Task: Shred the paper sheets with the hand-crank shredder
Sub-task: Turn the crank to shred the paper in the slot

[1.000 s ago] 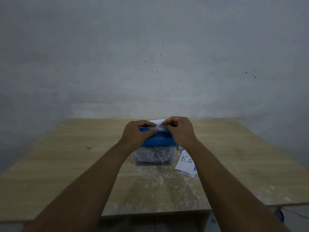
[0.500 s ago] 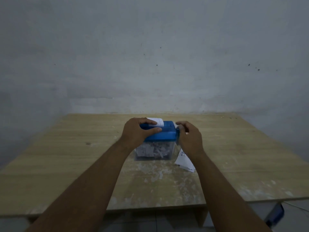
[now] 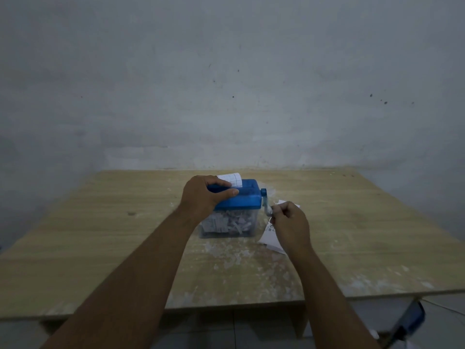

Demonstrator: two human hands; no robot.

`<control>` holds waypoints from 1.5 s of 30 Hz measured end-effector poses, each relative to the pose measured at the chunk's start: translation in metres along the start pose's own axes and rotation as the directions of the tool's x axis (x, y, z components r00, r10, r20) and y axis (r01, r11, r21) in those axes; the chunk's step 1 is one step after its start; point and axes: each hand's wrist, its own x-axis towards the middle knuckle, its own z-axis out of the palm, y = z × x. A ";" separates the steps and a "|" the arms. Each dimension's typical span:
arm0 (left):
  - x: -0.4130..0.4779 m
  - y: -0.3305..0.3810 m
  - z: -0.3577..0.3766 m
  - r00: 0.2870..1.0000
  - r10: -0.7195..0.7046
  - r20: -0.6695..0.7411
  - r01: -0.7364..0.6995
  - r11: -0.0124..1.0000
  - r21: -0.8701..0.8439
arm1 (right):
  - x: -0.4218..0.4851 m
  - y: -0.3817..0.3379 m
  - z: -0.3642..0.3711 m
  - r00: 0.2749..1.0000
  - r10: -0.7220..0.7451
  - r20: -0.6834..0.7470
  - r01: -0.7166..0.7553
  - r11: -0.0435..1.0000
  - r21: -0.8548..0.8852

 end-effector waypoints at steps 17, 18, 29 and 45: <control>0.002 0.003 -0.004 0.993 0.089 0.074 -0.095 0.992 0.079 | 0.029 -0.058 -0.023 0.995 -0.087 0.048 0.086 0.996 0.024; 0.002 0.004 -0.005 0.994 0.071 0.083 -0.077 0.994 0.077 | 0.033 -0.061 -0.023 0.994 -0.095 0.056 0.094 0.995 0.010; 0.002 0.002 -0.004 0.997 0.026 0.068 -0.030 0.998 0.057 | 0.095 -0.070 0.003 0.990 -0.094 0.105 0.093 0.996 0.014; 0.002 -0.004 -0.002 0.993 0.086 0.076 -0.090 0.994 0.054 | 0.018 0.006 0.009 0.958 0.220 0.183 -0.245 0.962 0.122</control>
